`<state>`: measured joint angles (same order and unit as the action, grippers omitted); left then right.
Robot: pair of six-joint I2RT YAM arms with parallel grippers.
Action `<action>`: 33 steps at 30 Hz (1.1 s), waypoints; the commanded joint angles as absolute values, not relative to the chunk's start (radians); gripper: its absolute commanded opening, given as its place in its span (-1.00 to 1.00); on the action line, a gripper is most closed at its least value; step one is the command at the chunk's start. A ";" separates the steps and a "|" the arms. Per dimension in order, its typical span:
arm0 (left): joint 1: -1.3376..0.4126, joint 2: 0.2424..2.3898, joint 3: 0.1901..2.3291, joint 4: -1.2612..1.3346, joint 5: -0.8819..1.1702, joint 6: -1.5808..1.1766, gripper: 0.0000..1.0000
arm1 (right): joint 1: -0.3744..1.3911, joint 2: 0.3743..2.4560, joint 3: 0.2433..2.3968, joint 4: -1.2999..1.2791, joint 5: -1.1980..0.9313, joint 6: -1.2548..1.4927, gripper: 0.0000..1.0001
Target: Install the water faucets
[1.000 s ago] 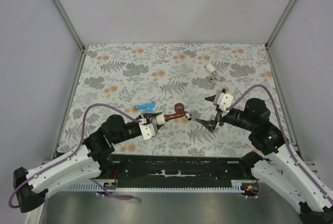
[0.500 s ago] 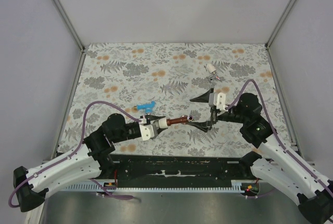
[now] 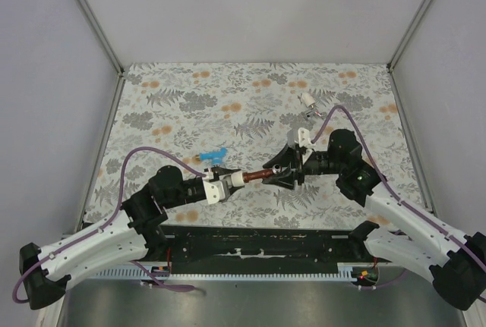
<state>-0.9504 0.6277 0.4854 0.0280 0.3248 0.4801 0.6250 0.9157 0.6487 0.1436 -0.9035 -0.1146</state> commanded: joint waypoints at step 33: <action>-1.154 0.634 0.420 0.129 -0.227 0.773 -0.96 | 0.583 0.999 0.873 -0.171 -0.336 0.624 0.96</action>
<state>-1.1767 0.6415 0.3256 0.1535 -0.3302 0.8921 0.5873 1.1439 0.8257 -0.0971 -0.4911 0.9146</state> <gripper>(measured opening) 0.486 0.945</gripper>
